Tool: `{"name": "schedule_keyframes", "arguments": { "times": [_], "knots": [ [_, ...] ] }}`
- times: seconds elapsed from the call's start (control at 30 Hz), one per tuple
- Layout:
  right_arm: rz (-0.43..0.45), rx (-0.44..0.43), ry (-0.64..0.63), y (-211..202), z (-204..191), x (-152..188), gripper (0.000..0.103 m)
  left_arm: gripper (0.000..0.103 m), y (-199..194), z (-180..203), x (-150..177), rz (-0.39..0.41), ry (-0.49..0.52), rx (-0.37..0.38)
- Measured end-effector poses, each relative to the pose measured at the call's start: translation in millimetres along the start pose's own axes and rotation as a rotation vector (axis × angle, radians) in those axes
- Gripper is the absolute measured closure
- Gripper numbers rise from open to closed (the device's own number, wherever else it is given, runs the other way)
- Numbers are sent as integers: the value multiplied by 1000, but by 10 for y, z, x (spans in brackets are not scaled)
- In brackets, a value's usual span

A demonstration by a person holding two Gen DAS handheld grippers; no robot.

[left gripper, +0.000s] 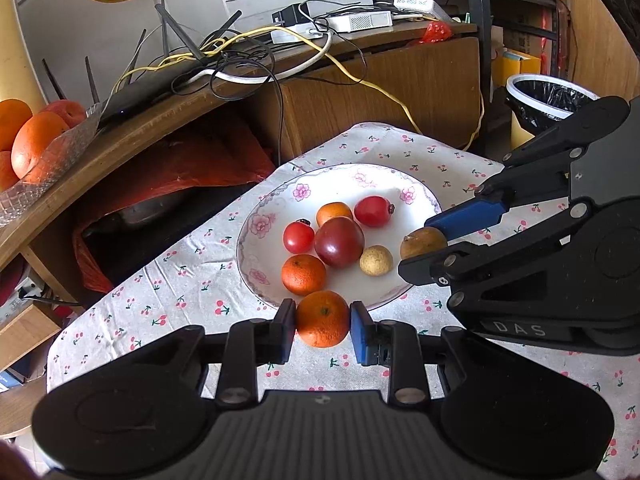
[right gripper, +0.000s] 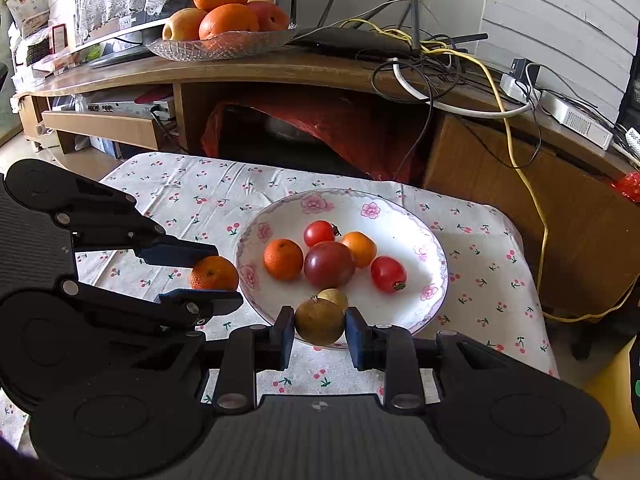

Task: Organize fruits
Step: 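Carry the orange and brown fruit over the white bowl with both tools, then open the left tool to drop the orange while the right tool releases the brown fruit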

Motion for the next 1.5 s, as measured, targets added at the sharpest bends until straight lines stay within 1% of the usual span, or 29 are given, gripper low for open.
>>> {"name": "schedule_keyframes", "arguments": {
  "times": [0.67,1.5],
  "knots": [
    [10,19,6,18,14,-54,79,66,17,-43,-70,18,10,-17],
    [8,55,8,243,107,-153,78,66,255,-149,-170,23,0,-35]
  ]
}}
Point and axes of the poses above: each gripper's, at about its wrist camera, not at the fingertips, and y roughly the way its jaws point, z to its right, x to its underside, the point moved 6 cm from there along y, roughly the way its jaws point, and after that the axes turned 11 degrees about x, right-handed, at the moved point
